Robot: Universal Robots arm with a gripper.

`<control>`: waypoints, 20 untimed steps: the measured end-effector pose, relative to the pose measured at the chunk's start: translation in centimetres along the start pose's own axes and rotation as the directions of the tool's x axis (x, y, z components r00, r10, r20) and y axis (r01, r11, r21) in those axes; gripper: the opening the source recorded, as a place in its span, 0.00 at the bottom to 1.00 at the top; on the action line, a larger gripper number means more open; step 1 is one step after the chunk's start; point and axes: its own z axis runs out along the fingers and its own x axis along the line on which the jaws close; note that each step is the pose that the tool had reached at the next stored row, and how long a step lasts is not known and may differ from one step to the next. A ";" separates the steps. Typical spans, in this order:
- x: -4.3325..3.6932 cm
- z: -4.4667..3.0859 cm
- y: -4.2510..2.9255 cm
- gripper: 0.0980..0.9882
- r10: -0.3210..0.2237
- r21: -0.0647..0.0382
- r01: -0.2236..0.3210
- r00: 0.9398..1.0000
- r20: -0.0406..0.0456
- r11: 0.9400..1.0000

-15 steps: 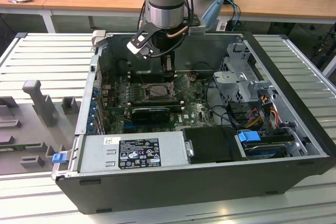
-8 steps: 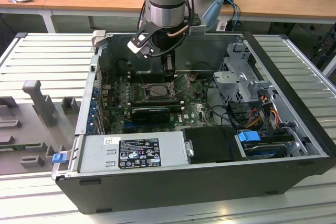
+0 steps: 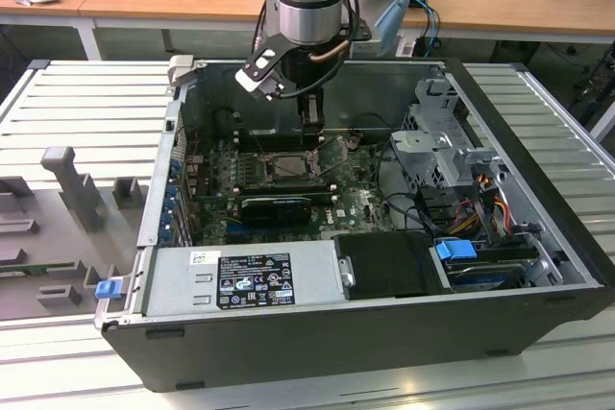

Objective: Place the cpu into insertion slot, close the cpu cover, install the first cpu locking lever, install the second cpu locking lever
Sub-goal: 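Close the cpu cover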

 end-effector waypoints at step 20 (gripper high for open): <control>0.07 -0.61 1.76 0.01 0.000 0.000 0.000 1.000 0.000 1.000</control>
